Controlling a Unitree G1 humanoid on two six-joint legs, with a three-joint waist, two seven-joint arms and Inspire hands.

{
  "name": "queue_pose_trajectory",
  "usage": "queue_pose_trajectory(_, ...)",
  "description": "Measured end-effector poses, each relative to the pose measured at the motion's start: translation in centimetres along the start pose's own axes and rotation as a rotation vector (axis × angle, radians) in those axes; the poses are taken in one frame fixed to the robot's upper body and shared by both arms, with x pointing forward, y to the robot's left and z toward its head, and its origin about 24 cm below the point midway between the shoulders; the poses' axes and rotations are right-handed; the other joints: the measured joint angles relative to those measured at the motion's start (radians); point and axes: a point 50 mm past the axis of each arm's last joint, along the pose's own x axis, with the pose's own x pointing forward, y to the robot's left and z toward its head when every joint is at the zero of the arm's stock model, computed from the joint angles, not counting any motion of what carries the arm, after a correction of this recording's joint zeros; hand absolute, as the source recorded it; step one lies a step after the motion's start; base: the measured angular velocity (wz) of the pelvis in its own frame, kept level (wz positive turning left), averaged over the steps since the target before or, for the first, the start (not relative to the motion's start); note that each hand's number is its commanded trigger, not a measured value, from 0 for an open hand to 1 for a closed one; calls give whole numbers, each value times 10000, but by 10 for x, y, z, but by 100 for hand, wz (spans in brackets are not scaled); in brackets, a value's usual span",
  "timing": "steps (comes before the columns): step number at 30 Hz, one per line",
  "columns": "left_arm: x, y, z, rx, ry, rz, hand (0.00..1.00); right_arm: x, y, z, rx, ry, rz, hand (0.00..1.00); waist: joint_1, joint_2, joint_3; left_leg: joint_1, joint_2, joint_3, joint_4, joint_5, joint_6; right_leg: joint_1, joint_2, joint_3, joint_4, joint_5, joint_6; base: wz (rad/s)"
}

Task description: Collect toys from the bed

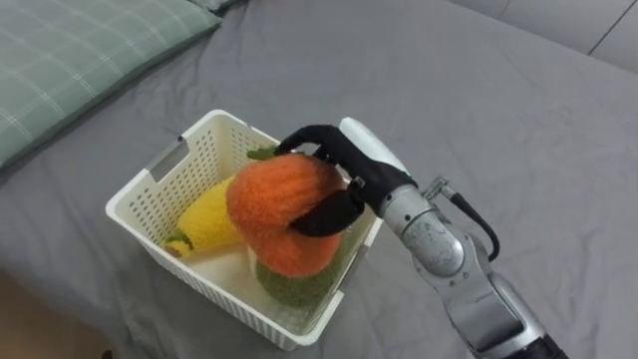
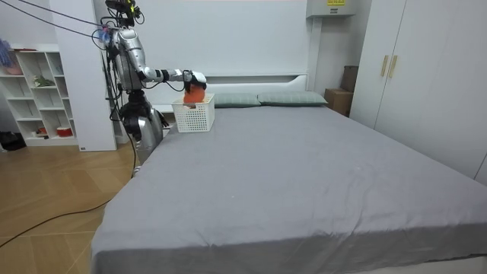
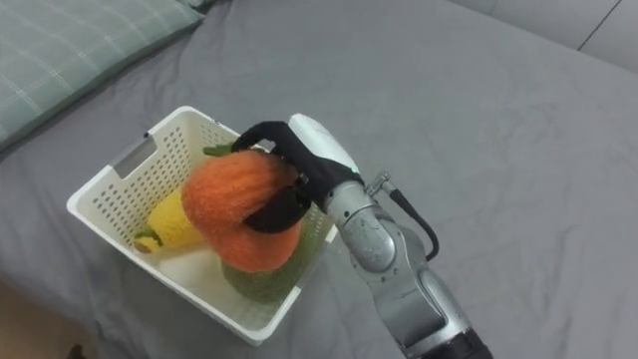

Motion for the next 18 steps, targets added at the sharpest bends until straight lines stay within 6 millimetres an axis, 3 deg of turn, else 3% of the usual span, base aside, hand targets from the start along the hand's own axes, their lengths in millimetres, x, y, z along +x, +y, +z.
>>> queue_pose_trajectory(18, 1, 1, 4, -29, -126, -246, 0, 0, 0, -1, -487, 102, -83, 0, -37, -18, -13, -89, -20, -140, 148, 7, 14, 13, -37, -108, 11, -6, 11, 2)
